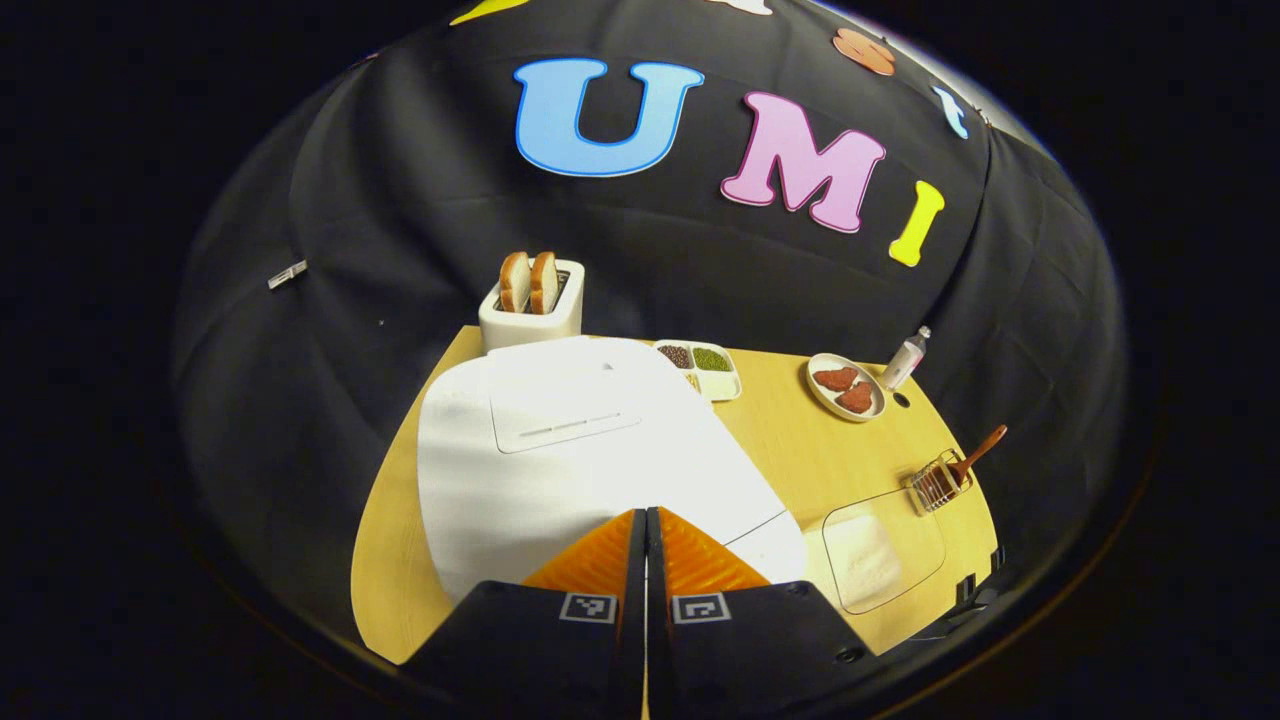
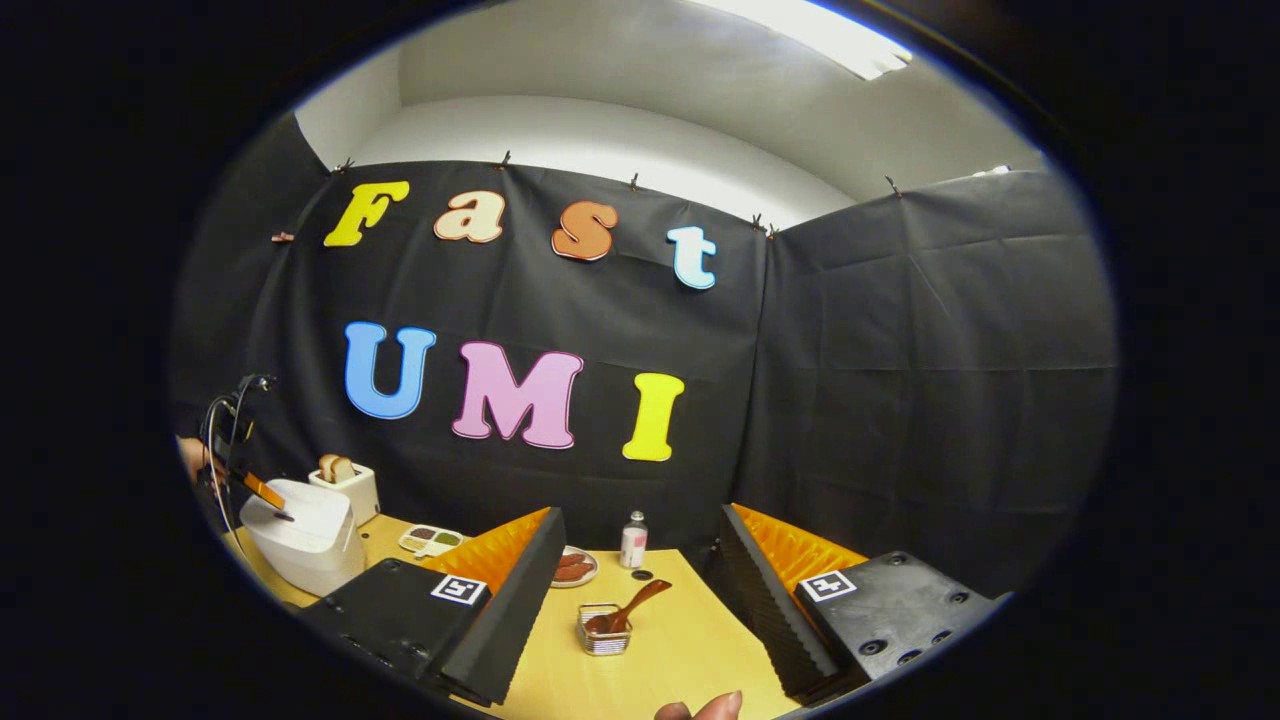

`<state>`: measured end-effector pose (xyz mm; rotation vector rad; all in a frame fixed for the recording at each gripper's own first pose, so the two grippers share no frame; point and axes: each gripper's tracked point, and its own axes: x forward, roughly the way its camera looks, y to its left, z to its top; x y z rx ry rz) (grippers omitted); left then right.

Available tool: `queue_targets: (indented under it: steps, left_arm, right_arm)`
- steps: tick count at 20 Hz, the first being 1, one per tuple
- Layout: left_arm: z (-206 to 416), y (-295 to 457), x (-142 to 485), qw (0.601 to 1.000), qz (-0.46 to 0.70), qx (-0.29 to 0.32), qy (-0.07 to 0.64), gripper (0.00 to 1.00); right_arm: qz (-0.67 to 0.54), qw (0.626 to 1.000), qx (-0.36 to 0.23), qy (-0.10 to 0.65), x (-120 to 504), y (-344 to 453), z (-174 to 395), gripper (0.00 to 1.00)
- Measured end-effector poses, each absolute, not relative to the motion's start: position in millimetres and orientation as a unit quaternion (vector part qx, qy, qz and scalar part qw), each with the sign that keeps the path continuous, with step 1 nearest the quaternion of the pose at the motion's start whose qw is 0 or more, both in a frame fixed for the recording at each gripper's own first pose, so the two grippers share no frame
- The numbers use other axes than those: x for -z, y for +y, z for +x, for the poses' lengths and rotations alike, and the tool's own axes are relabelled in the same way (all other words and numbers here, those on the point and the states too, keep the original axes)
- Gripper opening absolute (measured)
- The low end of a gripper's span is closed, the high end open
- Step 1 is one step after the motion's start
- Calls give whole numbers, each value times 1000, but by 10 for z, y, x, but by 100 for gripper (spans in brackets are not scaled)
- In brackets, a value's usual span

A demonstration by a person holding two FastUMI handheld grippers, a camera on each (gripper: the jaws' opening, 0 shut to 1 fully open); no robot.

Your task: Close the left gripper, press the button to open the rice cooker; take a wooden spoon from the chopstick holder with the right hand, scoop a spoonful of rice and pour it into the rice cooker, then put the wooden spoon back into the chopstick holder.

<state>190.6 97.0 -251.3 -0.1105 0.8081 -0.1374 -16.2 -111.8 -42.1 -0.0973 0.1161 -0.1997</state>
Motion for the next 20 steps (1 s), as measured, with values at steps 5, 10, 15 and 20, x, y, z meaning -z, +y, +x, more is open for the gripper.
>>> queue_targets:
  steps: [5,10,15,20]
  left_arm:
    - [1853,962,2691,901,-29,62,428,7]
    - [1828,953,2726,893,-46,43,445,7]
    - [1948,977,2279,929,-25,35,367,7]
    - [2155,1132,1328,976,6,4,219,7]
  right_arm:
    - [-58,990,111,69,533,-1237,-241,97]
    - [-65,989,114,65,530,-1268,-273,98]
    - [-56,991,100,69,551,-1212,-321,97]
    - [-55,995,70,52,456,-1081,-319,98]
